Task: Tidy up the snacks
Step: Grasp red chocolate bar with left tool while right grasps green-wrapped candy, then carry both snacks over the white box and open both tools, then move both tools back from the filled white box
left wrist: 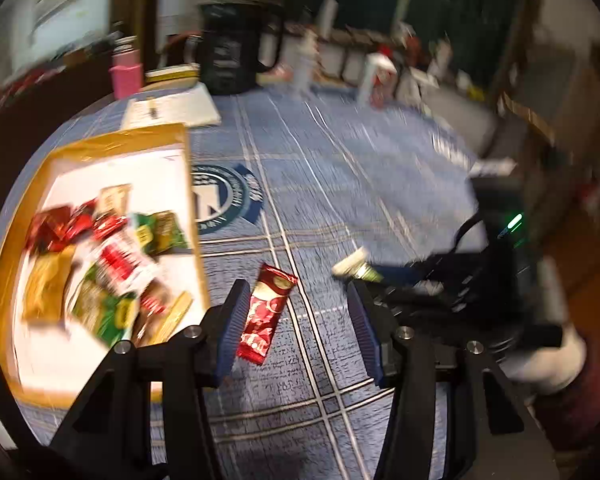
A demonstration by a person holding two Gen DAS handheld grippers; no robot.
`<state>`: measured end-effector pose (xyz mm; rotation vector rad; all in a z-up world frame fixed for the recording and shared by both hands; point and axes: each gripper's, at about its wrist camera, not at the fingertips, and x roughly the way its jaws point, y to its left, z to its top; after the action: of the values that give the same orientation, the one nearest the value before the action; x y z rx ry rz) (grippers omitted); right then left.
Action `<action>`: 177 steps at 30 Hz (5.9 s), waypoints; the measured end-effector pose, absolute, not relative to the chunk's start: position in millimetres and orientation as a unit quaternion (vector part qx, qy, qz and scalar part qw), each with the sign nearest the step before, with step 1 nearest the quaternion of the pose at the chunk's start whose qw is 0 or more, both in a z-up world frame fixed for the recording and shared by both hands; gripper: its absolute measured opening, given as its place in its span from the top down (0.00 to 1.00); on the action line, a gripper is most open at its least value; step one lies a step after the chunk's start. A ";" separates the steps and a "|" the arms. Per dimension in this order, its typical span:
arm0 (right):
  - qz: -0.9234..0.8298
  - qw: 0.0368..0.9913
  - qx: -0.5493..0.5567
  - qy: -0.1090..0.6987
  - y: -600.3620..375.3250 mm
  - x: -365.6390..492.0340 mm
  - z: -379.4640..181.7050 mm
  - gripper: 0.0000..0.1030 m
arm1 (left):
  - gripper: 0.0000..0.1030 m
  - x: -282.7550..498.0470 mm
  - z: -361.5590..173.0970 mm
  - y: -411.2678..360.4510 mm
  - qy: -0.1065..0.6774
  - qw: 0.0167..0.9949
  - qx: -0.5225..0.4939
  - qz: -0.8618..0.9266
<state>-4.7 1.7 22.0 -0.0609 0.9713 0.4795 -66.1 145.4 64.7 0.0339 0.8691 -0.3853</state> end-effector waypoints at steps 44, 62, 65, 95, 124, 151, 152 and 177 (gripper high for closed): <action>0.258 0.867 0.084 0.418 -63.2 -42.7 53.0 0.80 | 0.75 -82.6 65.8 157.4 0.398 0.906 -0.021 -0.140; 0.368 0.827 0.027 0.425 104.5 -16.6 90.0 0.80 | 0.75 -91.1 72.1 324.0 0.348 0.932 -0.096 0.031; 0.374 0.820 0.013 0.434 135.9 -7.1 85.8 0.80 | 0.75 -86.9 63.7 329.0 0.357 0.929 -0.097 0.026; 0.354 0.820 0.009 0.450 209.5 45.9 67.8 0.77 | 0.60 -90.5 64.5 326.2 0.324 0.940 -0.065 0.083; 0.299 0.877 0.008 0.376 98.0 -44.7 80.0 0.67 | 0.25 -124.9 89.5 252.0 0.280 0.954 -0.009 0.107; 0.275 0.878 0.094 0.380 9.9 -59.1 57.3 0.64 | 0.25 -12.0 27.7 247.5 0.418 0.884 0.096 0.185; 0.276 0.878 0.092 0.380 11.1 -60.2 57.3 0.64 | 0.25 -9.5 27.6 246.8 0.419 0.884 0.098 0.184; 0.220 0.908 -0.084 0.347 74.2 -93.5 53.4 0.62 | 0.16 -169.1 116.5 243.3 0.152 0.977 -0.005 0.147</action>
<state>-93.5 74.2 53.4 -0.1734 0.7154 0.4533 -169.1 243.3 116.5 -0.0101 0.3056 0.2959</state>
